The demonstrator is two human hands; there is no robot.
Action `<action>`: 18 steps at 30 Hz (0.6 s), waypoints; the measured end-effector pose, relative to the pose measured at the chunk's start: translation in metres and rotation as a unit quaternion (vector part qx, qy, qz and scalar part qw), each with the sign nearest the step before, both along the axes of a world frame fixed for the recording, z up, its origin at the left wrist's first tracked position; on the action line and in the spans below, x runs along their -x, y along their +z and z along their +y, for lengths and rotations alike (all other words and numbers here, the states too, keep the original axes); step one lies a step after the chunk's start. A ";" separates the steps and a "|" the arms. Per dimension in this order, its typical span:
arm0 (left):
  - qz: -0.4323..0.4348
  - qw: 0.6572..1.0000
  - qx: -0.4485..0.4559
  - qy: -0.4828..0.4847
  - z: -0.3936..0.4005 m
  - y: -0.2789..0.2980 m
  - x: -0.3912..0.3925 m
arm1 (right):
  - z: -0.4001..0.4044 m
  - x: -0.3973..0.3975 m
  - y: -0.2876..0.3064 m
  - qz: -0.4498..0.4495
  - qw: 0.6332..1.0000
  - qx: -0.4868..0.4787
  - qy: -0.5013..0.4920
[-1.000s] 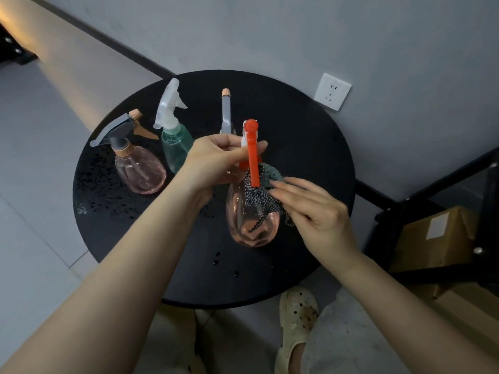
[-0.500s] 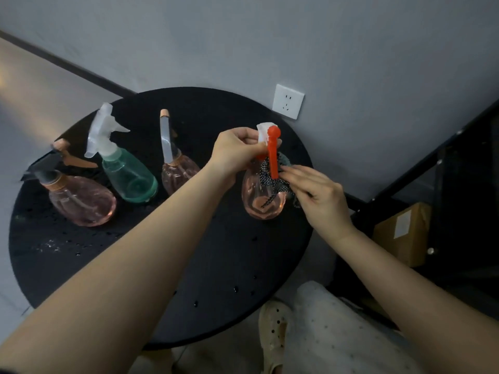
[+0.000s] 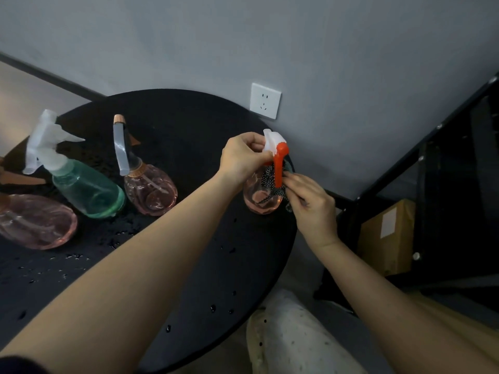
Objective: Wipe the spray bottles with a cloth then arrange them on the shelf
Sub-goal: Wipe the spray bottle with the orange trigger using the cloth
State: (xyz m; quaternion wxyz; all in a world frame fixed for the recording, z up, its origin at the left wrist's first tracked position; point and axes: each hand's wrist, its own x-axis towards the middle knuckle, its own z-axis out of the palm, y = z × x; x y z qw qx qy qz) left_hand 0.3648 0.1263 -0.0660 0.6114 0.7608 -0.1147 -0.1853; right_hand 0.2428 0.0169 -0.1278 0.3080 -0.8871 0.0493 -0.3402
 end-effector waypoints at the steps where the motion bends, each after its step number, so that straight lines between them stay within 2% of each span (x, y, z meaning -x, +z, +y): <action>1: -0.005 1.000 -0.002 0.003 -0.002 -0.002 0.001 | 0.000 0.000 -0.002 0.004 1.000 -0.003 -0.005; 6: -0.014 1.000 0.001 -0.001 -0.008 -0.009 0.005 | 0.001 0.000 -0.005 0.008 1.000 -0.011 -0.028; 13: -0.011 0.998 0.024 -0.062 0.004 -0.004 0.010 | 0.000 0.009 -0.004 0.025 0.999 0.002 -0.038; 16: -0.007 0.996 0.023 -0.086 0.018 -0.003 0.017 | 0.002 0.016 -0.002 0.044 0.997 -0.042 -0.041; 18: -0.028 0.999 -0.004 -0.046 0.034 -0.008 0.023 | 0.005 0.023 -0.001 0.056 0.995 -0.075 -0.041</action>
